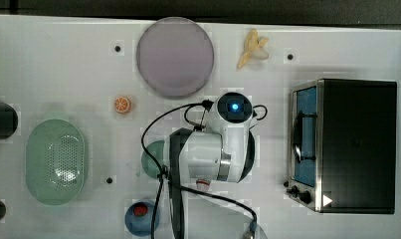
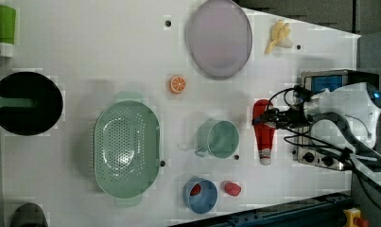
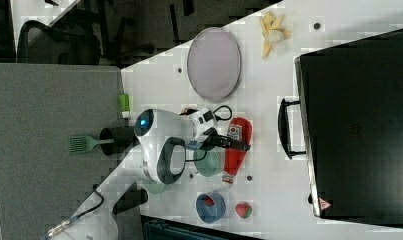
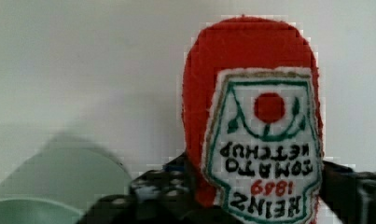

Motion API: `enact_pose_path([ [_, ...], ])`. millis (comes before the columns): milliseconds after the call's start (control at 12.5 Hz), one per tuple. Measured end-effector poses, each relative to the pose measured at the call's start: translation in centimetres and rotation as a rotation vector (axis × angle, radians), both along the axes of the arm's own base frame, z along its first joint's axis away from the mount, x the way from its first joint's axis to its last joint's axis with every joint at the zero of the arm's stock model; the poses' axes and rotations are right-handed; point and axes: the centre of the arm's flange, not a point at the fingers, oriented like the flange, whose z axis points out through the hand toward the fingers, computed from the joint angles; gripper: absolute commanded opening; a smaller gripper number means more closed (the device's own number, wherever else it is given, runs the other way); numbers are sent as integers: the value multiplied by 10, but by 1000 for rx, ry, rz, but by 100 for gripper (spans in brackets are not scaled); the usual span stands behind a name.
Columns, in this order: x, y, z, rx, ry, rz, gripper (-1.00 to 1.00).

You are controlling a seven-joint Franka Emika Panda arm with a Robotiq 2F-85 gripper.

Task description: Pick ketchup from plate and place it on table.

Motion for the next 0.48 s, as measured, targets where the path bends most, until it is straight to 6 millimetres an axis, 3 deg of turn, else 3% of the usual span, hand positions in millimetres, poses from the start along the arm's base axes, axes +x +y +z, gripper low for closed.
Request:
enact_pose_path([
  [240,-1,1,-21,4,0,-3,100],
  [400,3,2,-15,5,-9,-7,100],
  [480,5,3,-1,2,-13,-16,100],
])
